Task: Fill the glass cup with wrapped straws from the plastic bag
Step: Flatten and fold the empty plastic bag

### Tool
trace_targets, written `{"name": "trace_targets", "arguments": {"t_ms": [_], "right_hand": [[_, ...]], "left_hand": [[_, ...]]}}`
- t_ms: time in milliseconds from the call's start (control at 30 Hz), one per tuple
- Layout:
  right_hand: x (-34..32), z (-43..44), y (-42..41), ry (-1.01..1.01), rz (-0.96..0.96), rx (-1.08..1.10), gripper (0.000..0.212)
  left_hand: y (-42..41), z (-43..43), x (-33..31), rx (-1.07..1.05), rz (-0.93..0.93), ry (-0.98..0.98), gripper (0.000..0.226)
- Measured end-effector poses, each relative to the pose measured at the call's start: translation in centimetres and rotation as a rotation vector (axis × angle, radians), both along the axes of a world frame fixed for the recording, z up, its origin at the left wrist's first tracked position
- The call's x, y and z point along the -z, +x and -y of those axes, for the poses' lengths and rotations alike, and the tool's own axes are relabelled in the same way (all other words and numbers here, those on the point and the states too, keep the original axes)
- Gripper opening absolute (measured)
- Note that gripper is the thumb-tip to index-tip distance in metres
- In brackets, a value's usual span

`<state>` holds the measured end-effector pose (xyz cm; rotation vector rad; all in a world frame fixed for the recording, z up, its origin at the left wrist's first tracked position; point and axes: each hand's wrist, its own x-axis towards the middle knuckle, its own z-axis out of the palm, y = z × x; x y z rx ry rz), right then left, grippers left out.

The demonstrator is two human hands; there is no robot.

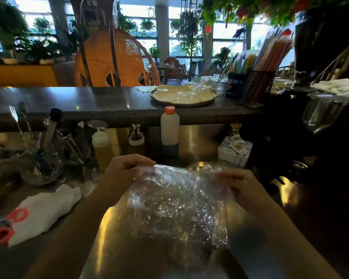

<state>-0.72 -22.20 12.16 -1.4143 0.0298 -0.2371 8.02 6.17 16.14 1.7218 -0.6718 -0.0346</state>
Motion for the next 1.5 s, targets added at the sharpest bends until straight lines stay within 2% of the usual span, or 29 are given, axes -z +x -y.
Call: {"name": "trace_targets", "arguments": {"t_ms": [133,233,300,400,467,533,633,733,800,900,967,1033,1133,1200,1333,1433,1500], "right_hand": [[0.0,-0.1,0.1,0.012,0.006,0.006,0.021],[0.3,0.0,0.1,-0.019,0.027,0.017,0.035],[0.5,0.0,0.2,-0.034,0.053,0.051,0.037],[0.3,-0.2,0.5,-0.042,0.100,0.094,0.015],[0.3,-0.2,0.9,-0.058,0.128,0.130,0.016],[0.3,-0.2,1.2,-0.085,0.153,0.151,0.026],[-0.2,-0.2,1.2,-0.231,0.182,0.126,0.033],[-1.3,-0.4,0.9,-0.504,0.161,0.031,0.037],[-2.2,-1.2,0.8,-0.608,0.147,-0.050,0.040],[-3.4,-3.0,0.8,-0.659,0.158,-0.159,0.042],[-4.0,-4.1,0.8,-0.667,0.171,-0.231,0.050],[-4.3,-4.7,0.8,-0.726,0.172,-0.263,0.052],[-4.3,-5.0,1.0,-0.860,0.128,-0.246,0.052],[-4.0,-4.7,0.9,-0.802,0.054,-0.234,0.053],[-2.6,-4.6,0.5,-0.499,-0.035,-0.199,0.065],[-0.9,-5.7,0.2,-0.248,-0.071,-0.195,0.078],[0.1,-6.7,0.3,-0.200,-0.116,-0.226,0.081]], "left_hand": [[0.4,0.1,0.6,-0.025,-0.130,0.028,0.044],[0.2,0.0,0.8,-0.013,-0.204,-0.006,0.043],[0.1,0.2,1.0,-0.032,-0.268,-0.075,0.036],[-0.3,1.0,1.2,-0.084,-0.499,-0.293,0.022],[-0.9,1.5,1.3,-0.093,-0.668,-0.338,0.031],[-1.6,1.7,1.8,-0.057,-0.728,-0.246,0.043],[-2.1,1.4,2.5,0.058,-0.638,-0.041,0.062],[-1.7,1.1,2.4,0.112,-0.438,0.215,0.060],[-2.0,1.5,2.3,0.232,-0.409,0.295,0.053],[-3.1,3.1,3.2,0.329,-0.368,0.360,0.054],[-3.9,4.2,4.2,0.337,-0.270,0.355,0.044],[-4.6,4.9,5.2,0.285,-0.186,0.331,0.025],[-4.7,4.3,6.4,0.143,-0.190,0.257,0.025],[-4.2,3.1,6.9,0.063,-0.237,0.167,0.025],[-3.8,0.4,7.6,0.048,-0.468,-0.170,0.015],[-4.0,-0.8,8.0,0.011,-0.541,-0.263,0.010],[-4.3,-1.4,8.0,-0.013,-0.563,-0.293,0.008]]}}
